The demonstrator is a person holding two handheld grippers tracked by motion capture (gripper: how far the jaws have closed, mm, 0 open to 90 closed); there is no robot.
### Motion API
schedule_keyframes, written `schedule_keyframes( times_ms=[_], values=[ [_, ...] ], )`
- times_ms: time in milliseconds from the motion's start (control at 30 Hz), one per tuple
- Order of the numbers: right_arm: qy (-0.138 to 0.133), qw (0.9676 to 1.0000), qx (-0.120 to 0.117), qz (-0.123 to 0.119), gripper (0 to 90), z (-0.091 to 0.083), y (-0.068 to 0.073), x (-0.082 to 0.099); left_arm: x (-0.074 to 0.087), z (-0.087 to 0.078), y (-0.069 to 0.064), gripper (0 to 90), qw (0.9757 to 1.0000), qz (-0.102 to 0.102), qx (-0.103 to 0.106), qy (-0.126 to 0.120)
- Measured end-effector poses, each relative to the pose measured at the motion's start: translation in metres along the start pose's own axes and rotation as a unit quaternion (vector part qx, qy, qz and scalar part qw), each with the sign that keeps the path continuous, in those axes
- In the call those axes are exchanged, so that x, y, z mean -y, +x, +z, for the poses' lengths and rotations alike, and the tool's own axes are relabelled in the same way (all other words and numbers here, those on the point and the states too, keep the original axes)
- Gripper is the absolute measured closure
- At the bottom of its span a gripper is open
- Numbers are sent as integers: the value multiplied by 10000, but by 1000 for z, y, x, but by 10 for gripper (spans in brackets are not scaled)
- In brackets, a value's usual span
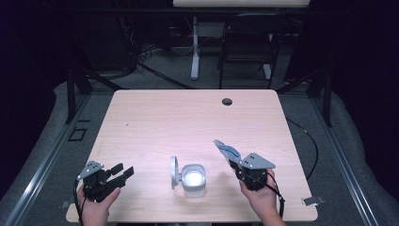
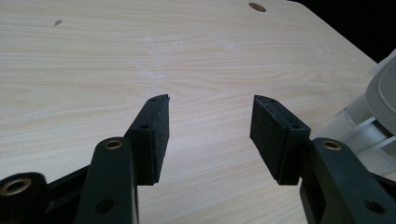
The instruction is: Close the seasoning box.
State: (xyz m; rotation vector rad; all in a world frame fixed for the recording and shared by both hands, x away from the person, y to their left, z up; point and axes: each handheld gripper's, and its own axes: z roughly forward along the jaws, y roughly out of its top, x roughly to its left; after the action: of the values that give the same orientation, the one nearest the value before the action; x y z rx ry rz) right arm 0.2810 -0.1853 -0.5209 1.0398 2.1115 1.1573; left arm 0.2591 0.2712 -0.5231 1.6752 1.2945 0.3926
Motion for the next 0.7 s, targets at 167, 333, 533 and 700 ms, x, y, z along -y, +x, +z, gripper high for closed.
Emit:
schedule_keyframes(
  times_ms=[167,333,533,700],
  values=[
    [70,9996,122,255,899,7,-9,13,1,1,-1,480,10000,17,12,5],
    [121,9983,218,527,899,14,-17,25,1,1,-2,480,10000,15,13,6],
    [188,9974,272,640,896,19,-22,36,1,1,-4,481,10000,49,35,33],
    [245,9969,269,695,877,21,-26,44,1,1,-6,481,10000,85,41,15]
  ],
)
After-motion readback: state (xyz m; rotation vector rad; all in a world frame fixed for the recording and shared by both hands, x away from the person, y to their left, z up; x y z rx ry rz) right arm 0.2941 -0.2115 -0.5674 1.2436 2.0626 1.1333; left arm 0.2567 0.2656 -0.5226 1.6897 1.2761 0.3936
